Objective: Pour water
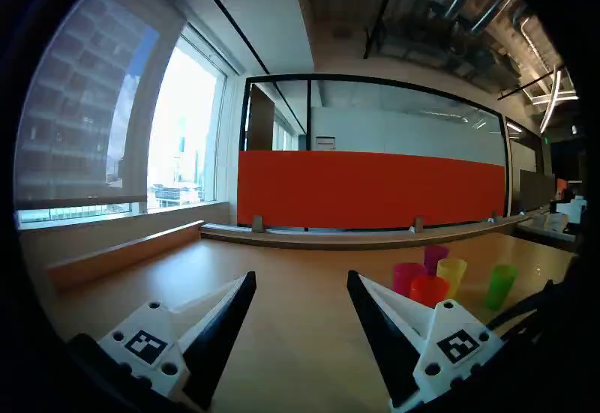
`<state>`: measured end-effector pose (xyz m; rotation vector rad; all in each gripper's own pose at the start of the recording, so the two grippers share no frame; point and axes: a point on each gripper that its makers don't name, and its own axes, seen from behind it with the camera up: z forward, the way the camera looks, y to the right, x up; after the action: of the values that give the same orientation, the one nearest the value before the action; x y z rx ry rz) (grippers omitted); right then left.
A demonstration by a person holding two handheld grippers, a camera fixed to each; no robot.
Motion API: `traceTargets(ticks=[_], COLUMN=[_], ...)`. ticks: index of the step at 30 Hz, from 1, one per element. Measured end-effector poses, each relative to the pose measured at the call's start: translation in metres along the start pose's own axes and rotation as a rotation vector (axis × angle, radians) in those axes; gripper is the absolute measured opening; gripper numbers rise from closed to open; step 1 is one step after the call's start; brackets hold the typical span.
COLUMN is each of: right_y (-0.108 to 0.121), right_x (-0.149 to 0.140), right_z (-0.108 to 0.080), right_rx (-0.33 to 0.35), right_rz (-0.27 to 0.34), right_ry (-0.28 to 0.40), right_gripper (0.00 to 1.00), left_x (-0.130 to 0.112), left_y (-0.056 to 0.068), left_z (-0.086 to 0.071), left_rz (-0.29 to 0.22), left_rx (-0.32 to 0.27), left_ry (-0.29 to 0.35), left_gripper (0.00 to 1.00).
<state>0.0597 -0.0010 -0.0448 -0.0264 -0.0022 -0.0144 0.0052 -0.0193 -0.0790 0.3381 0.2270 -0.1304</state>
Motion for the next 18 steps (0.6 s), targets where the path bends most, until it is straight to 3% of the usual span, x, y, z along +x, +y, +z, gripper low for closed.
traceTargets(ticks=[18], right_y=[0.004], right_x=[0.003], right_z=[-0.002], right_rx=[-0.018], right_rz=[-0.006], right_ry=[-0.008], right_gripper=[0.97], left_x=[-0.005], left_y=[0.004], left_z=[0.015], left_rz=[0.026], left_rx=[-0.026], left_ry=[0.041], left_gripper=[0.90])
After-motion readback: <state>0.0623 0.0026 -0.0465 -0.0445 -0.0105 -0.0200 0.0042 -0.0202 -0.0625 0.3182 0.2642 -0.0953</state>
